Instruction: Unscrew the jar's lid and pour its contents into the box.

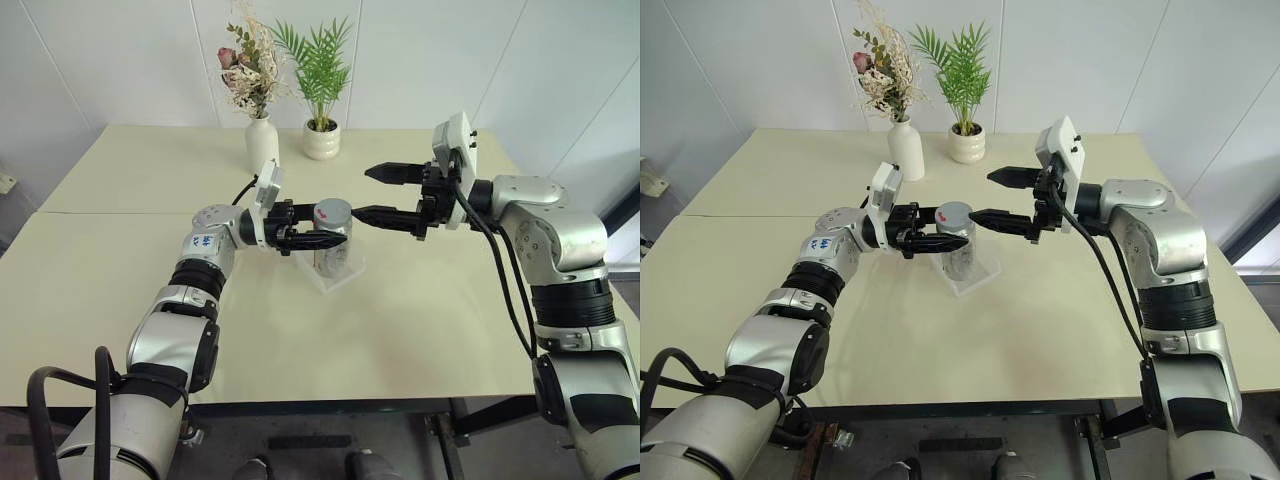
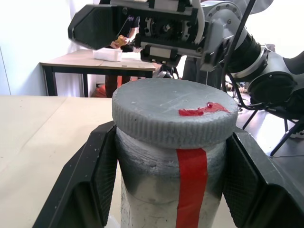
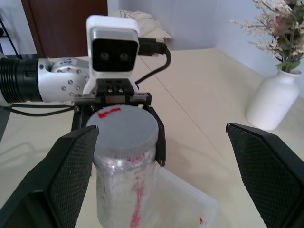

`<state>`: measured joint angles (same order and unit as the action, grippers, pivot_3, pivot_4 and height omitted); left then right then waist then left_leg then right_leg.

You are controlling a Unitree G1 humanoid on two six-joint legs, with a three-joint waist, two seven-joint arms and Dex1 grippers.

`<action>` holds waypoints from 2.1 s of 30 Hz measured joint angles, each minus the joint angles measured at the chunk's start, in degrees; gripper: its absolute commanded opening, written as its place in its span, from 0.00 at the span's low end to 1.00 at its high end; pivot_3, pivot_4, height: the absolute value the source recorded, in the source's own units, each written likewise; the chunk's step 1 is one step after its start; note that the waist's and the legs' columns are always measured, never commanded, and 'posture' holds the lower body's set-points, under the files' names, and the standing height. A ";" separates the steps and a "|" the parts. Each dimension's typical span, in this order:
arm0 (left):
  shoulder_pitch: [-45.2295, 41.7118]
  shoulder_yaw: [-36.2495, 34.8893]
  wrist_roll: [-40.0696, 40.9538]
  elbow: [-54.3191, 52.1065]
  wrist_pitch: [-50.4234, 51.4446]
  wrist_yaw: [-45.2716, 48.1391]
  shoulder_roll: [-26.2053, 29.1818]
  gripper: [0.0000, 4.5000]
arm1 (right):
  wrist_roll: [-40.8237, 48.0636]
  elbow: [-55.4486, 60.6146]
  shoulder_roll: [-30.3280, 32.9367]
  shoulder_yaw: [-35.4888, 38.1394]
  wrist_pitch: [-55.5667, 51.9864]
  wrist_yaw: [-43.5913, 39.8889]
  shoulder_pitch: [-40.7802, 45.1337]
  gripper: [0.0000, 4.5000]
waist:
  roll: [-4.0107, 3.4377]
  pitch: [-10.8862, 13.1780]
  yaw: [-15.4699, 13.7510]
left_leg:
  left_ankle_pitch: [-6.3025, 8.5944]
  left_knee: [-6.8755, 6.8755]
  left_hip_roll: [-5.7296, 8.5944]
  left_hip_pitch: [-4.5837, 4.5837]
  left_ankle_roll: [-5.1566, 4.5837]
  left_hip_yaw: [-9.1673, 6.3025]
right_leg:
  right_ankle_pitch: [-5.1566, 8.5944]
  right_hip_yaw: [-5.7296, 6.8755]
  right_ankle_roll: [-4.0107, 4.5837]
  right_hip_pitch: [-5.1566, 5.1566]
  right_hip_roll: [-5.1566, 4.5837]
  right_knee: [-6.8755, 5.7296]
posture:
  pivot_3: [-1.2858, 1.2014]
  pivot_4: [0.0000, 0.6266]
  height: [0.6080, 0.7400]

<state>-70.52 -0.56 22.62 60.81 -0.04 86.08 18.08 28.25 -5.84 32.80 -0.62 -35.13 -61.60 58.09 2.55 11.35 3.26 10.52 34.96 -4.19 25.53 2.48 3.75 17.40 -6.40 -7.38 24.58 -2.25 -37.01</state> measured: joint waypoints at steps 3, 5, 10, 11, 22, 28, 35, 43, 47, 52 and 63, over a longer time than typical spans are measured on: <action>-0.01 0.00 -0.07 0.00 0.09 0.00 0.01 0.58 | 0.39 1.74 -1.11 0.00 -1.17 1.68 0.03 1.00 | 0.00 0.00 0.02 | 0.00 0.00 0.00 0.00 0.00 0.00 | 0.00 0.00 0.00 0.00 0.00 -0.01 | 0.52 0.24 1.00; -0.01 0.00 -0.12 0.01 0.09 0.00 0.01 0.58 | 0.57 2.66 -1.94 -0.08 -1.68 2.72 0.02 1.00 | 0.00 0.00 0.01 | 0.00 0.00 0.00 0.00 0.00 0.00 | 0.00 0.00 0.00 0.00 0.00 -0.01 | 0.52 0.24 1.00; -0.06 -0.09 -0.48 0.52 -0.03 0.00 -0.08 0.58 | 0.64 3.63 -4.64 -0.41 -3.87 6.69 0.03 1.00 | 0.00 0.00 0.04 | 0.00 0.00 0.00 0.00 0.00 0.00 | 0.00 0.00 0.00 0.00 0.00 -0.02 | 0.52 0.24 1.00; -0.06 -0.10 -0.53 0.69 -0.10 0.00 -0.10 0.58 | 0.61 3.65 -5.23 -0.71 -4.39 7.69 0.03 1.00 | 0.00 0.00 0.03 | 0.00 0.00 0.00 0.00 0.00 0.00 | 0.00 0.00 0.00 0.01 0.00 -0.02 | 0.52 0.24 1.00; -0.53 0.02 -0.57 0.98 -0.70 0.00 -0.70 0.58 | 1.49 4.34 -5.94 -1.62 -5.89 5.95 0.02 1.00 | 0.00 0.00 -0.01 | 0.00 0.02 0.00 0.00 -0.01 0.00 | 0.00 0.00 0.00 0.00 0.00 -0.02 | 0.52 0.24 1.00; -0.55 0.47 -0.54 0.97 -0.70 0.00 -1.04 0.58 | 1.48 0.80 -7.57 -2.08 -5.11 4.11 1.82 1.00 | 0.00 0.00 0.08 | 0.00 0.00 -0.01 0.00 0.00 0.00 | 0.00 0.01 0.00 0.01 0.01 -0.03 | 0.52 0.24 1.00; -0.55 1.10 -0.41 0.94 -0.70 0.00 -1.15 0.58 | -0.10 -3.22 -8.49 -3.94 -2.40 1.81 2.80 1.00 | 0.00 0.00 -0.03 | 0.00 0.01 0.00 0.01 0.00 0.00 | 0.00 0.01 0.00 0.00 0.00 -0.01 | 0.52 0.24 1.00; -0.55 1.24 -0.33 0.77 -0.70 0.00 -1.05 0.58 | -1.52 -5.01 -8.49 -4.84 -0.85 -1.06 2.93 1.00 | 0.00 0.00 0.05 | 0.00 0.00 0.00 0.01 0.00 0.00 | 0.00 0.01 0.00 0.00 0.01 -0.02 | 0.52 0.24 1.00; -0.54 1.26 -0.29 0.68 -0.70 0.00 -0.96 0.58 | -2.42 -6.09 -8.49 -5.61 0.22 -2.39 2.93 1.00 | 0.00 0.00 0.04 | 0.00 0.01 0.00 0.01 0.00 0.00 | 0.00 0.01 0.00 0.00 0.01 -0.03 | 0.52 0.24 1.00; -0.54 1.41 -0.22 0.64 -0.70 0.00 -0.89 0.58 | -3.03 -8.12 -8.47 -5.63 1.51 -4.33 3.21 1.00 | 0.00 0.00 0.05 | 0.00 0.01 0.00 0.00 0.00 0.00 | 0.00 0.01 0.00 0.00 0.01 -0.03 | 0.52 0.24 1.00; -0.53 1.60 -0.11 0.52 -0.70 0.00 -0.81 0.58 | -4.58 -11.10 -8.45 -5.63 3.49 -6.54 4.70 0.96 | -0.01 0.00 0.06 | 0.00 0.01 0.00 0.01 0.00 0.00 | 0.00 0.01 0.00 0.00 0.01 -0.03 | 0.52 0.24 1.00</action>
<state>-71.05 1.04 22.51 61.34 -0.74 86.08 17.27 23.67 -16.94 24.35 -6.25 -31.63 -68.14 62.79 2.54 11.36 3.32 10.52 34.97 -4.19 25.54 2.48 3.75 17.40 -6.39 -7.39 24.58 -2.24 -37.04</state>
